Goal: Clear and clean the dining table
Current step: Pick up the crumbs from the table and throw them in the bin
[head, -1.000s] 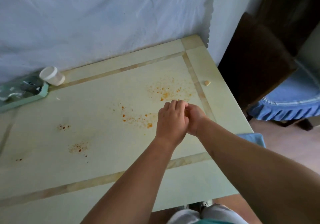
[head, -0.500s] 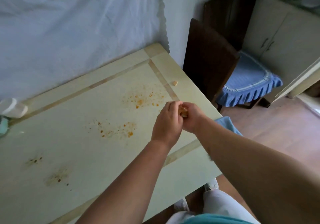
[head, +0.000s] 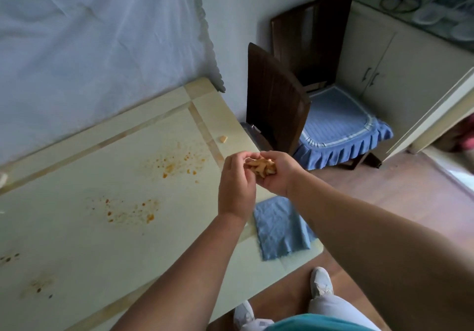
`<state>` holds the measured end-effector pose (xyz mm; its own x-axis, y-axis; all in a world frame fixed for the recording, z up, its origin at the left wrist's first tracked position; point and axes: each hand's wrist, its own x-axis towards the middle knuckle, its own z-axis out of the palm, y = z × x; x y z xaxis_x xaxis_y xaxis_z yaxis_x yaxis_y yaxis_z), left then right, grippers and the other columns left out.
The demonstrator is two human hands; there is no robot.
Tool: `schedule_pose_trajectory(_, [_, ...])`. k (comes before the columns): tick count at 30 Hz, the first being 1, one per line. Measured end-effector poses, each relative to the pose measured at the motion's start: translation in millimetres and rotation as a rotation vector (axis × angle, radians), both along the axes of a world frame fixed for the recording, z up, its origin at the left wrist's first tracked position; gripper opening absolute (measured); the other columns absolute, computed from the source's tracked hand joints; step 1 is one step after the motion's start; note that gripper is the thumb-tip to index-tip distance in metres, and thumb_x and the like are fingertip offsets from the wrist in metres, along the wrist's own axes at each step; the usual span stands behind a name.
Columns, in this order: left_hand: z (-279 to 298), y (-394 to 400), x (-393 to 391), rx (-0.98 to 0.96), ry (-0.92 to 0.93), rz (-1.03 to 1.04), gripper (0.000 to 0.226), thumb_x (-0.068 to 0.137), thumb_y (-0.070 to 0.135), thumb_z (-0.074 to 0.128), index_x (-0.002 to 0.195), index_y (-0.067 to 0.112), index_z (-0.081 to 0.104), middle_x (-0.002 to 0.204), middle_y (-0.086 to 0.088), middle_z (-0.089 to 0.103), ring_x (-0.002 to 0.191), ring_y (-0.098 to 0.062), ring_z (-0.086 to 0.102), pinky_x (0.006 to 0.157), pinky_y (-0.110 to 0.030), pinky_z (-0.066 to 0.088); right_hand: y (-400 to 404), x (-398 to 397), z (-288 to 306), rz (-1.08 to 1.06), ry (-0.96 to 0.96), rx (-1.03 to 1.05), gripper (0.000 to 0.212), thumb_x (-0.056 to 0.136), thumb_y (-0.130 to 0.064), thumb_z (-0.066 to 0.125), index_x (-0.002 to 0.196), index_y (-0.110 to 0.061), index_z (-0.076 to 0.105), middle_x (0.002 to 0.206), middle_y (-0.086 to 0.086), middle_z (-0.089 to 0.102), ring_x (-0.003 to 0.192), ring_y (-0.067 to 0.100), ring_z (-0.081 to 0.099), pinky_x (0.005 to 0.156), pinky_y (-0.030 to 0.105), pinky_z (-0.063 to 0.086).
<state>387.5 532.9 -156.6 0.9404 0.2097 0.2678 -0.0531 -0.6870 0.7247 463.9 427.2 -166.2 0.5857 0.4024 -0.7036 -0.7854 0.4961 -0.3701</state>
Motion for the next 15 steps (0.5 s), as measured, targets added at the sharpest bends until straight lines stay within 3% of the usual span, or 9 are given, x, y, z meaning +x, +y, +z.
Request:
schedule_pose_trajectory(3, [-10.6, -10.6, 8.0, -0.007, -0.013, 0.041, 0.029, 0.092, 0.003, 0.050, 0.118, 0.015, 0.057, 0.115, 0.000, 0.057, 0.104, -0.005, 0.052, 0.085, 0.001, 0.036, -12.4, 7.7, 3.2, 0.064, -0.033, 0.000, 0.017, 0.095, -0.012, 0.051, 0.092, -0.001, 0.064, 0.086, 0.017, 0.069, 0.078, 0.026, 0.068, 0.062, 0.035, 0.061])
schedule_pose_trajectory(9, [-22.8, -35.7, 22.3, -0.009, 0.016, 0.189, 0.013, 0.094, 0.013, 0.057, 0.106, 0.017, 0.060, 0.105, 0.002, 0.059, 0.097, -0.006, 0.054, 0.082, -0.009, 0.044, -31.6, 29.5, -5.9, 0.202, -0.072, -0.054, 0.005, 0.089, -0.005, 0.061, 0.090, -0.001, 0.065, 0.081, 0.015, 0.070, 0.071, 0.022, 0.070, 0.060, 0.031, 0.059])
schedule_pose_trajectory(15, [-28.8, -26.9, 35.5, 0.013, 0.039, 0.214, 0.009, 0.096, 0.021, 0.056, 0.104, 0.020, 0.060, 0.102, 0.008, 0.060, 0.095, -0.003, 0.055, 0.074, -0.010, 0.046, -22.0, 43.7, -25.9, 0.221, -0.100, 0.011, 0.017, 0.096, 0.003, 0.047, 0.103, -0.001, 0.062, 0.090, 0.016, 0.069, 0.073, 0.022, 0.072, 0.062, 0.029, 0.058])
